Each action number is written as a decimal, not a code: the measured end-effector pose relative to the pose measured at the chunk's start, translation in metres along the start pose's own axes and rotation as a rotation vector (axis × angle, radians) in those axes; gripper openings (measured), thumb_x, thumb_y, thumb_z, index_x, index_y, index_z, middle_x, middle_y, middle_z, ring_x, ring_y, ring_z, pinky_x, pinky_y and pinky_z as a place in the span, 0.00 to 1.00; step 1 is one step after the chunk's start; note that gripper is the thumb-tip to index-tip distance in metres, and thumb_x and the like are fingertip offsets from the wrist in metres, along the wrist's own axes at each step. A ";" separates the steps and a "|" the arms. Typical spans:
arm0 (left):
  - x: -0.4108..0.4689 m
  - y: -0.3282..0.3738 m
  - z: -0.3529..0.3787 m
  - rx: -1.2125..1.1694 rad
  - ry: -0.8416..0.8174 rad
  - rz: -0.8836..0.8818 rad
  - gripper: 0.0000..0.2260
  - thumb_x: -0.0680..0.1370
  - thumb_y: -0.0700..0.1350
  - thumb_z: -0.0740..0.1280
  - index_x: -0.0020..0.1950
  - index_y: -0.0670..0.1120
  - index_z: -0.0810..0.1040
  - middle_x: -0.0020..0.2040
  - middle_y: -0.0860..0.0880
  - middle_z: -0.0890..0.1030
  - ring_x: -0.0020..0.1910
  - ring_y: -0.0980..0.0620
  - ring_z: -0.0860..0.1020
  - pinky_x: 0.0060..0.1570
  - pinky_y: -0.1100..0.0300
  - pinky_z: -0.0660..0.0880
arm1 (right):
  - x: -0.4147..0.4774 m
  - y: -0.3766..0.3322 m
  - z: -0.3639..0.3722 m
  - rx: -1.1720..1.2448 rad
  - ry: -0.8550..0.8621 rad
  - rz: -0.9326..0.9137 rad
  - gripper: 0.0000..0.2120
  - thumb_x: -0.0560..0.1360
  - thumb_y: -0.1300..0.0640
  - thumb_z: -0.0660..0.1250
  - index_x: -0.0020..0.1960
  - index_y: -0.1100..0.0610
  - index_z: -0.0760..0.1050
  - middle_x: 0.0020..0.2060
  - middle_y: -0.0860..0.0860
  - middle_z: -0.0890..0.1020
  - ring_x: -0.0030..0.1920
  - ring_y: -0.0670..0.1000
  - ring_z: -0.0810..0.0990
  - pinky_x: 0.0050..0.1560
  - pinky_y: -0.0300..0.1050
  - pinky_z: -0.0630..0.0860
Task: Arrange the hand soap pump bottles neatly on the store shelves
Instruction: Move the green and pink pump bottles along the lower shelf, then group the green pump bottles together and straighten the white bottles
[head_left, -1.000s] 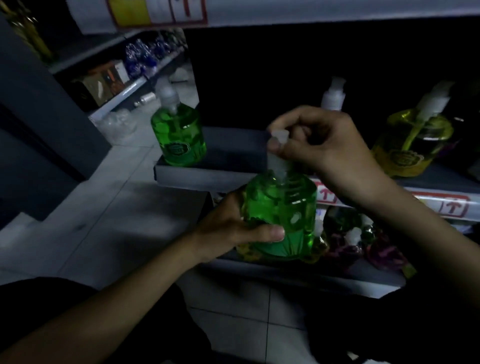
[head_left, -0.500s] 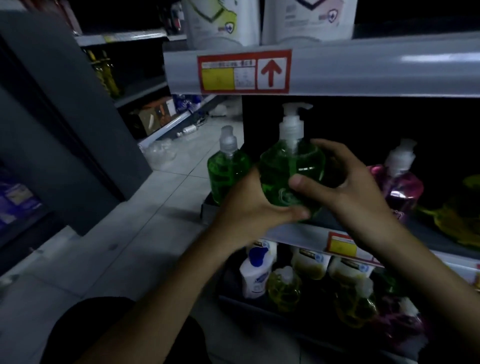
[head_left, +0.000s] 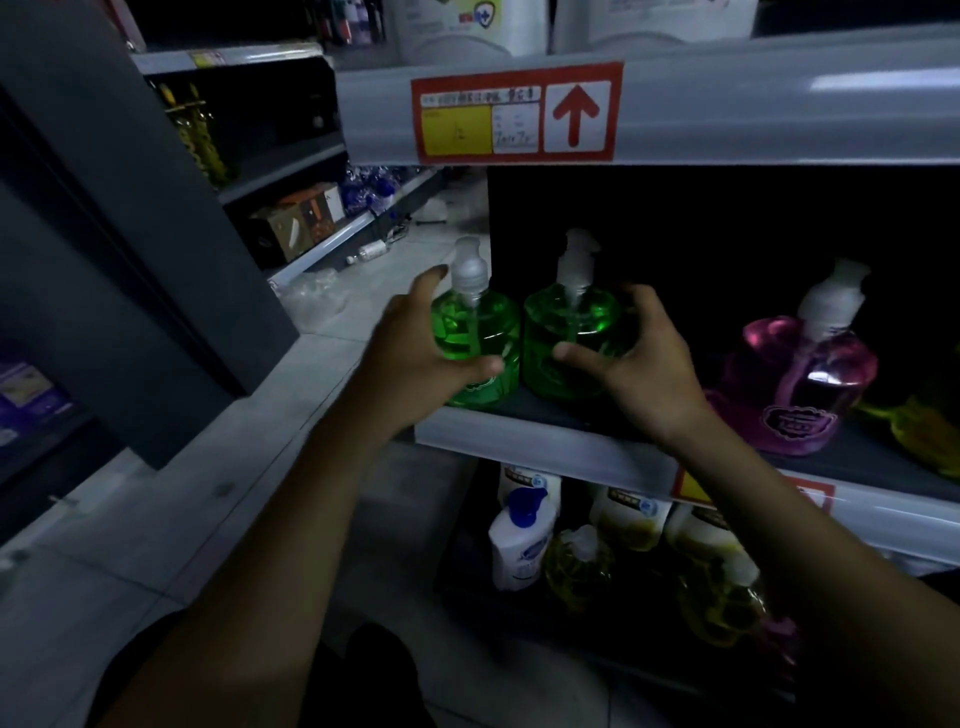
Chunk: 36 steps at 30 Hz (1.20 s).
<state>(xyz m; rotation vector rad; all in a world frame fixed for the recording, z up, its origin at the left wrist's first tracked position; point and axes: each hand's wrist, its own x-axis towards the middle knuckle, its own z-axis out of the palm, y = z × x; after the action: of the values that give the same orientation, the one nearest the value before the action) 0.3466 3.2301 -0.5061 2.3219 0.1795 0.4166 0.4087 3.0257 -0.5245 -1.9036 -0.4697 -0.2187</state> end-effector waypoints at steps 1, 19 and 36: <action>0.002 0.000 0.006 -0.034 -0.006 0.020 0.41 0.61 0.61 0.76 0.70 0.59 0.61 0.64 0.47 0.73 0.61 0.49 0.74 0.59 0.48 0.73 | 0.003 0.001 0.000 0.018 -0.016 0.018 0.35 0.67 0.54 0.77 0.70 0.54 0.65 0.57 0.45 0.75 0.56 0.43 0.74 0.54 0.36 0.75; 0.007 -0.006 0.021 -0.015 0.123 0.068 0.29 0.61 0.59 0.74 0.59 0.56 0.68 0.52 0.51 0.78 0.51 0.51 0.78 0.48 0.49 0.78 | 0.060 0.000 0.052 0.269 -0.177 0.194 0.15 0.76 0.54 0.68 0.62 0.51 0.71 0.45 0.48 0.81 0.43 0.44 0.81 0.45 0.33 0.78; -0.101 0.026 0.082 0.117 0.094 0.439 0.02 0.72 0.40 0.61 0.40 0.43 0.72 0.41 0.46 0.73 0.37 0.45 0.73 0.35 0.50 0.69 | -0.089 0.014 -0.023 -0.373 -0.112 -0.275 0.04 0.71 0.59 0.62 0.43 0.56 0.75 0.33 0.50 0.79 0.34 0.49 0.77 0.37 0.46 0.72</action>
<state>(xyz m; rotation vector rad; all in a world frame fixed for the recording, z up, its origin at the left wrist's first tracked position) 0.2806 3.1322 -0.5661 2.4538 -0.2743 0.7504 0.3358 2.9804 -0.5603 -2.2185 -0.8134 -0.4040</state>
